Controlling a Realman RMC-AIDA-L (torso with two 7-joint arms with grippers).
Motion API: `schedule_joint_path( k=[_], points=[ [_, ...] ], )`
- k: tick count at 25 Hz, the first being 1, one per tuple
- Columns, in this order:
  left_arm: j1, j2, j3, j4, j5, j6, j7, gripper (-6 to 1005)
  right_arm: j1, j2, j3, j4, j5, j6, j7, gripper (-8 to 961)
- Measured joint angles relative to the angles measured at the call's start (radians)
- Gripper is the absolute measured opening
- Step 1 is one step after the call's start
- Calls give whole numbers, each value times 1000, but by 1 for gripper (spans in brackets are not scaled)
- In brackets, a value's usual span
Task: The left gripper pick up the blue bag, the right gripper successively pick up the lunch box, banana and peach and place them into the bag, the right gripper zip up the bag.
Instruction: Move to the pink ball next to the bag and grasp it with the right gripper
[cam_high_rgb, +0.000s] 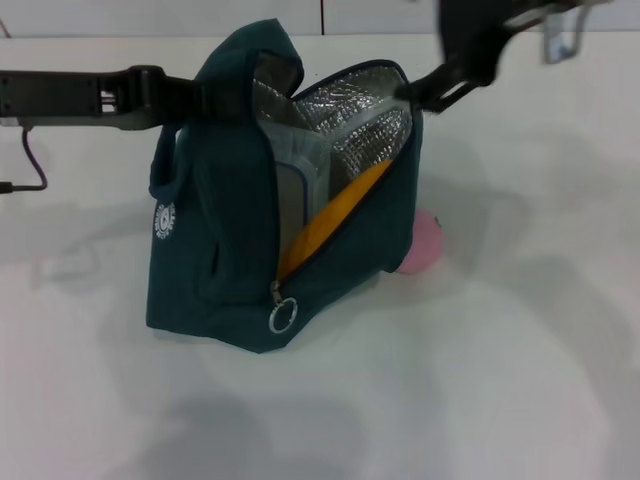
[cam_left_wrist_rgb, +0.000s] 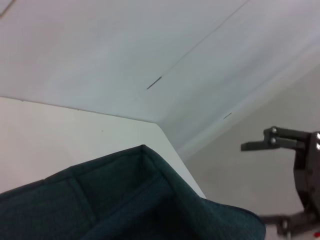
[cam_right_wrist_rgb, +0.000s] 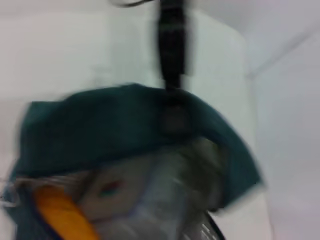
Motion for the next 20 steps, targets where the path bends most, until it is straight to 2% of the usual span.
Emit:
schedule_joint_path(
  k=[4,7,10,16,20],
  points=[
    [2,0,-1,0,-1,0,0,43,-99,-3,137,-6,37,-23,63,872],
    [-1,0,-3,0,-3,-1,0,43,-163,-3,190,25,47,-28,93,869],
    [1,0,-8,0,-4,-2,0,43,-212,-2,228,113,54,-23,116,865],
    [4,2,-37,-25,-23,-4,16,43,-249,-5,235,322,102,19,66,858],
    [-6,6,-42,-58,-26,-5,28,43,-247,-3,215,381,105,58,39,854]
  ],
)
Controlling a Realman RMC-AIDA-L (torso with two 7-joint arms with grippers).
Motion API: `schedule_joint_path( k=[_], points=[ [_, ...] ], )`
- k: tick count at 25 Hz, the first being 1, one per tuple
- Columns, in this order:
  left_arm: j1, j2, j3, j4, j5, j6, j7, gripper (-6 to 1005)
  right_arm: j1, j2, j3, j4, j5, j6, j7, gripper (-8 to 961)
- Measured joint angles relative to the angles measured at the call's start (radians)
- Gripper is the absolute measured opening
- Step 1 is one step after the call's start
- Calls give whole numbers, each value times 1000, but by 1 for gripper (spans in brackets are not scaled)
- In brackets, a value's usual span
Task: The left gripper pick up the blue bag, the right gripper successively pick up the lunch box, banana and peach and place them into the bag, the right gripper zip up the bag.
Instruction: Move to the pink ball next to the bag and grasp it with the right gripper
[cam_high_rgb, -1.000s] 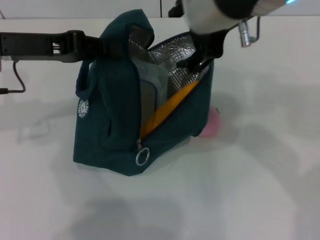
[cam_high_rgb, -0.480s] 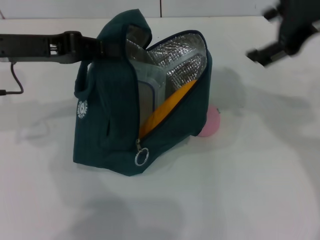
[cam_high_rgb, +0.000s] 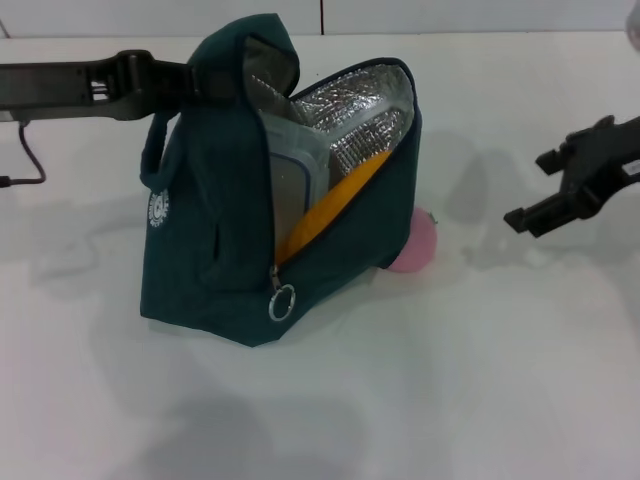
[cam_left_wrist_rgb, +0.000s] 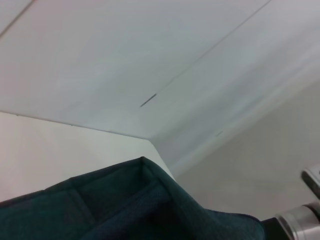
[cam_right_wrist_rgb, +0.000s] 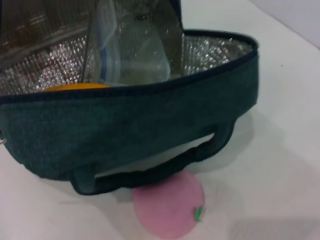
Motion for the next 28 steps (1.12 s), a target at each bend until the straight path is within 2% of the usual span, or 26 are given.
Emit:
schedule_joint_path(
  k=[9,20,28],
  points=[
    [-18,5,1,-7,6,-1,8,43,83,-2,-56,106,34,9,-89,843],
    [-11,11,0,-8,7,-1,11,44,97,1,-147,220,97,145,-148,831],
    [-9,11,3,-8,7,-1,14,44,116,2,-176,291,131,215,-161,822]
  ],
)
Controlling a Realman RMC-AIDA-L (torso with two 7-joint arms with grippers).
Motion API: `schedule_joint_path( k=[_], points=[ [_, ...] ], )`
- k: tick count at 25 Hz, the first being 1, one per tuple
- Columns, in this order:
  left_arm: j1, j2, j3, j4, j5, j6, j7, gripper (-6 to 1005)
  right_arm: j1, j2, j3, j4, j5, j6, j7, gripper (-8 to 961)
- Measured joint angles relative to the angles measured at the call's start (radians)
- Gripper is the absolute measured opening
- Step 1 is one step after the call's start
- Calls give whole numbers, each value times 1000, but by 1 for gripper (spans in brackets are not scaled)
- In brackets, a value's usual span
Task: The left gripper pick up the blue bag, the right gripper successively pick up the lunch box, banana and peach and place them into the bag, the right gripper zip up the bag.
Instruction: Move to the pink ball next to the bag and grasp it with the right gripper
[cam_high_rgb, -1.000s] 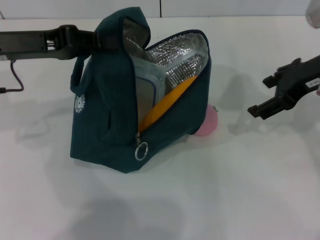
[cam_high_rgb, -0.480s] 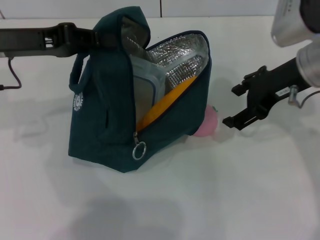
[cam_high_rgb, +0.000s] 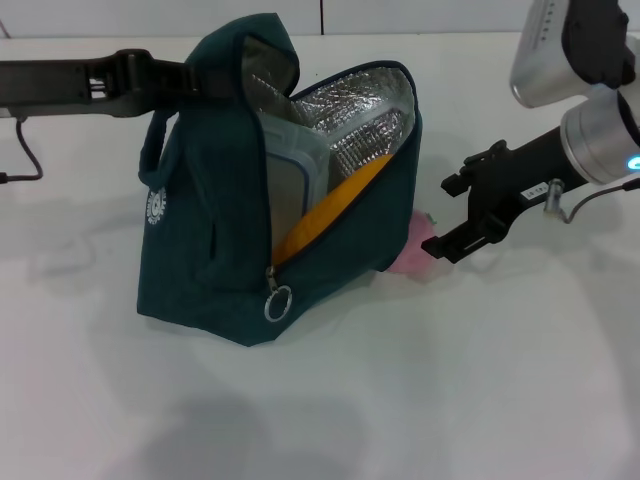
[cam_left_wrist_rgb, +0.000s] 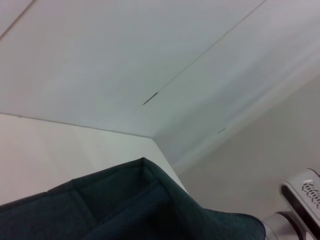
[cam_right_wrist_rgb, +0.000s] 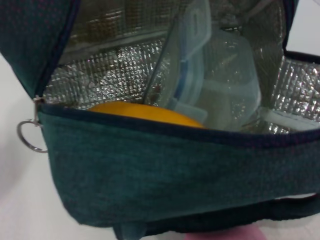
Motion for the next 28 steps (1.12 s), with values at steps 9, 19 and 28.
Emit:
schedule_joint_path(
  k=[9,19,28],
  points=[
    [0,0,-1,0,0,0,7,44,42,1,-22,108,32,58,-20,811],
    [-1,0,1,0,0,0,9,44,61,3,-27,152,39,76,-25,800],
    [0,0,2,0,1,0,9,45,64,2,-43,152,33,90,-18,718]
  ],
)
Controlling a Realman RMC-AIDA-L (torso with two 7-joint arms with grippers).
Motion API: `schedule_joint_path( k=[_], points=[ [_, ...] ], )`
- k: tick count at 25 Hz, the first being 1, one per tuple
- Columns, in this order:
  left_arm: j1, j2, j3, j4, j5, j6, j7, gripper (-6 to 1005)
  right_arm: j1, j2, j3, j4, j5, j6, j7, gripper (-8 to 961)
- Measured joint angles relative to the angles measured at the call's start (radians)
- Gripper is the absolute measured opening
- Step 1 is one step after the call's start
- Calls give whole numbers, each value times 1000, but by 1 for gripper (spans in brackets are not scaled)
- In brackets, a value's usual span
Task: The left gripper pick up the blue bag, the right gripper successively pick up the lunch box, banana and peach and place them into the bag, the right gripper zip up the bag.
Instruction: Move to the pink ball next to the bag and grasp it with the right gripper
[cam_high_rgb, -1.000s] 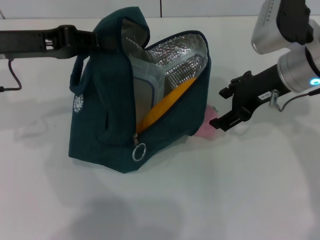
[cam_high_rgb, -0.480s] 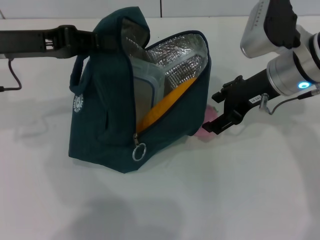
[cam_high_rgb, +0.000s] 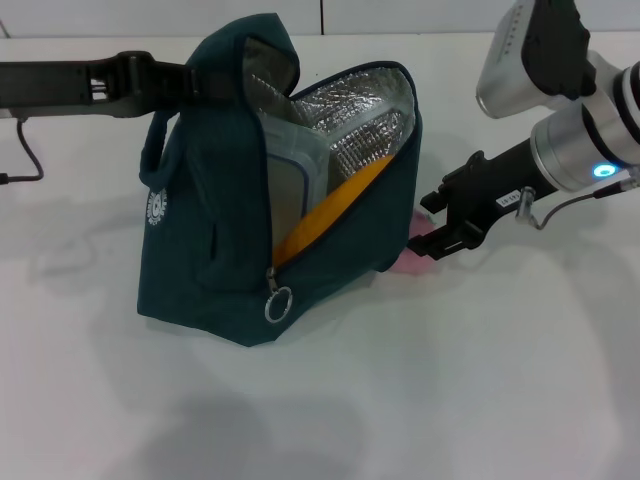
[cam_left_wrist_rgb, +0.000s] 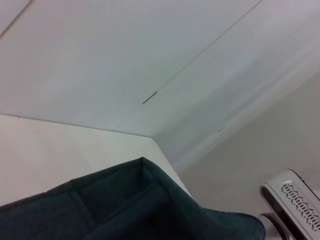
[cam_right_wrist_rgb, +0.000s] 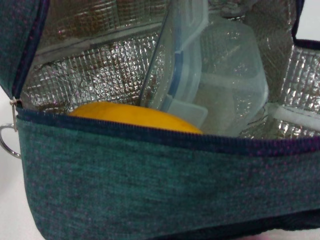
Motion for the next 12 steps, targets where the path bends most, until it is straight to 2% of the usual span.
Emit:
schedule_joint_path(
  k=[4,12],
  points=[
    [0,0,0,0,0,0,0,45,1,-1,-7,0,-2,0,1,569],
    [1,0,0,0,0,1,-3,45,2,-3,-8,0,1,-4,1,352]
  ],
)
